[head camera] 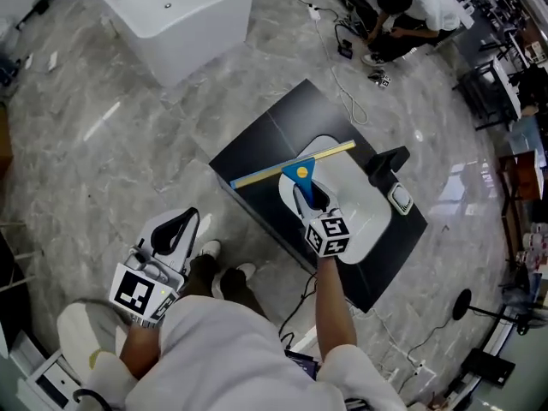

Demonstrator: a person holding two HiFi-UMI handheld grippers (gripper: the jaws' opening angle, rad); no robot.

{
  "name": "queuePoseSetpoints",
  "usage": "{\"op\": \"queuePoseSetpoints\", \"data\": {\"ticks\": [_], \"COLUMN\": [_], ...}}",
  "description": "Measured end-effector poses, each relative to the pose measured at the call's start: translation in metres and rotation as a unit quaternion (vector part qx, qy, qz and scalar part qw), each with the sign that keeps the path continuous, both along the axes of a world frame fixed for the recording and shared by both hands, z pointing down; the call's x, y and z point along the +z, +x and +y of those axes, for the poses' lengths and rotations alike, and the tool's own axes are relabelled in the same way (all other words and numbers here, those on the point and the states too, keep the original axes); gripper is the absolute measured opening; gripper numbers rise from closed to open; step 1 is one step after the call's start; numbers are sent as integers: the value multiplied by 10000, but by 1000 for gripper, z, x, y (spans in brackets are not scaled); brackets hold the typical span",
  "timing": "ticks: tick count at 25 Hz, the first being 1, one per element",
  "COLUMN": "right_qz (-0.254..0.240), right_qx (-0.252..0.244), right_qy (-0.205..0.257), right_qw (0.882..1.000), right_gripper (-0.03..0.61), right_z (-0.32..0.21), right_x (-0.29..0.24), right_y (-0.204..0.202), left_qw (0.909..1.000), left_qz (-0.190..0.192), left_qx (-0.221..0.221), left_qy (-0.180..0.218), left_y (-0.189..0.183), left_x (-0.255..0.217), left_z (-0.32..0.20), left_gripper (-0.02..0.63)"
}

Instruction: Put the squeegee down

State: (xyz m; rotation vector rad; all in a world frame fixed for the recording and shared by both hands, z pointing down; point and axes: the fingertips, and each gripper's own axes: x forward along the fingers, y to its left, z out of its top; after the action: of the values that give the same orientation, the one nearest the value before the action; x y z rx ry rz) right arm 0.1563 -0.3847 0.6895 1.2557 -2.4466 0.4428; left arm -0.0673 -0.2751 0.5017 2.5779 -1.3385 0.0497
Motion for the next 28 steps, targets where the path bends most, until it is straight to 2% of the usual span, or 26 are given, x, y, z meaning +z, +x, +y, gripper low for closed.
{"op": "queuePoseSetpoints", "data": {"ticks": [6,14,19,24,28], "right_qz": [380,940,1234,1079,889], "right_qx": [-333,-270,-199,-238,-112], "right_qy": [-602,-1425,-1642,-1841,-1628], "right_qw": [9969,9850,9785,9767,9826], "right_gripper": [147,149,149,152,171], "right_z": [-40,-75,-81,-80,-85], "right_x": [74,135,153,154,142], "right_y": [-35,-63,-79,-80,-75], "left_qw": [9990,9973,9970,9975,9981], "left_qz": [-4,-34,-23,-38,-11], "left_qx": [-422,-681,-728,-662,-578], "left_qy": [-162,-256,-250,-247,-222], "left_y": [-27,-44,-62,-60,-53], "left_x": [19,26,30,29,26], "left_z": [0,-2,-5,-6,-10], "left_gripper": [3,3,3,3,3]}}
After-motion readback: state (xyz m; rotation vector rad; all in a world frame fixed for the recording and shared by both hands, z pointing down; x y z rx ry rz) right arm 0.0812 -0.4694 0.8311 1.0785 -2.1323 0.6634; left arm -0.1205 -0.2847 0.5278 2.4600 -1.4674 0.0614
